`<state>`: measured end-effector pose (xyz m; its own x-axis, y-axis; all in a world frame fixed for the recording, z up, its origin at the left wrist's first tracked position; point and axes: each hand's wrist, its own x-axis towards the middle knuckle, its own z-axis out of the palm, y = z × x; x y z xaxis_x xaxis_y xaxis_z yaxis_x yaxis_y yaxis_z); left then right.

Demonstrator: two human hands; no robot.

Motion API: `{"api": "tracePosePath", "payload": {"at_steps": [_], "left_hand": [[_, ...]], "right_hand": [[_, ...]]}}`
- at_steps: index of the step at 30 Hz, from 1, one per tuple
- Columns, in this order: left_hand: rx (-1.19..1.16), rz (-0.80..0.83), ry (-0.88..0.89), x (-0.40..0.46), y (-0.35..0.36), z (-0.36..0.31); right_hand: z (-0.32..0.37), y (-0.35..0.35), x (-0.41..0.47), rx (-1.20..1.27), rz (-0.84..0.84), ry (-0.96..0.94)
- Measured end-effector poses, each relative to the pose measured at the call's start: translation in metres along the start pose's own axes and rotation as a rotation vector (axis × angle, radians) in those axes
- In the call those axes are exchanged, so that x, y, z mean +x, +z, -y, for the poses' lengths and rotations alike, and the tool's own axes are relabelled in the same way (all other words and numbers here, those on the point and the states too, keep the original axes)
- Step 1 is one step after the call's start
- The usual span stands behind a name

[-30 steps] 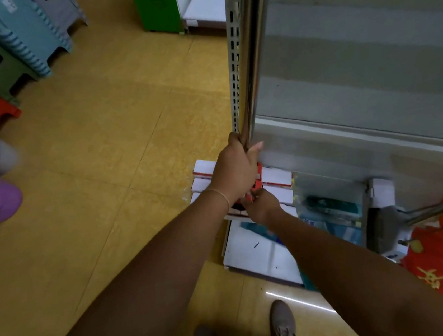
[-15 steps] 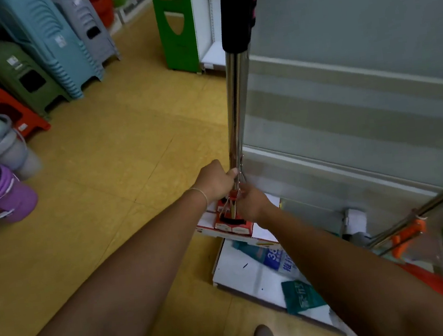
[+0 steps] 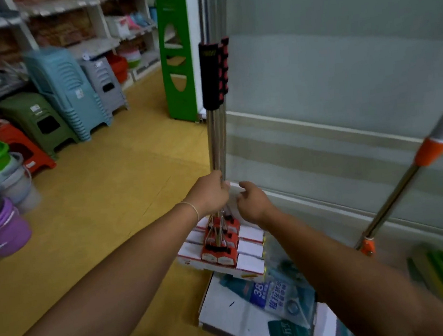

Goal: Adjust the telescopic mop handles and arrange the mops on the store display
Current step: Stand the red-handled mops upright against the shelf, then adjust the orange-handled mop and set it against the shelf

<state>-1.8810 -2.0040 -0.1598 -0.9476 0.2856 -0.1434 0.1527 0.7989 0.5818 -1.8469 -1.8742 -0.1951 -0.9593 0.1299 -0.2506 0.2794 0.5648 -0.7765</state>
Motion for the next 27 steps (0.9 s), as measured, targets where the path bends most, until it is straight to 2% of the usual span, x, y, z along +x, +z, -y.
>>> {"api": "tracePosePath", "payload": {"at_steps": [6,10,17,22,27], "left_hand": [[0.018,-0.008,0.238,-0.013,0.006,-0.055],[0.009,0.02,0.337,-0.022,0.029,-0.089],[-0.001,0.148,0.418,-0.043,0.077,-0.147],[0.014,0.144,0.44,-0.036,0.109,-0.194],[-0.074,0.116,0.365,-0.026,0.15,-0.243]], "right_hand": [[-0.024,-0.053,-0.051,0.002,-0.195,0.069],[-0.066,-0.08,-0.097,-0.042,-0.303,0.149],[-0.132,-0.127,-0.142,0.048,-0.379,0.265],[-0.17,-0.169,-0.136,0.081,-0.382,0.244],[-0.203,-0.221,-0.124,0.054,-0.346,0.204]]}}
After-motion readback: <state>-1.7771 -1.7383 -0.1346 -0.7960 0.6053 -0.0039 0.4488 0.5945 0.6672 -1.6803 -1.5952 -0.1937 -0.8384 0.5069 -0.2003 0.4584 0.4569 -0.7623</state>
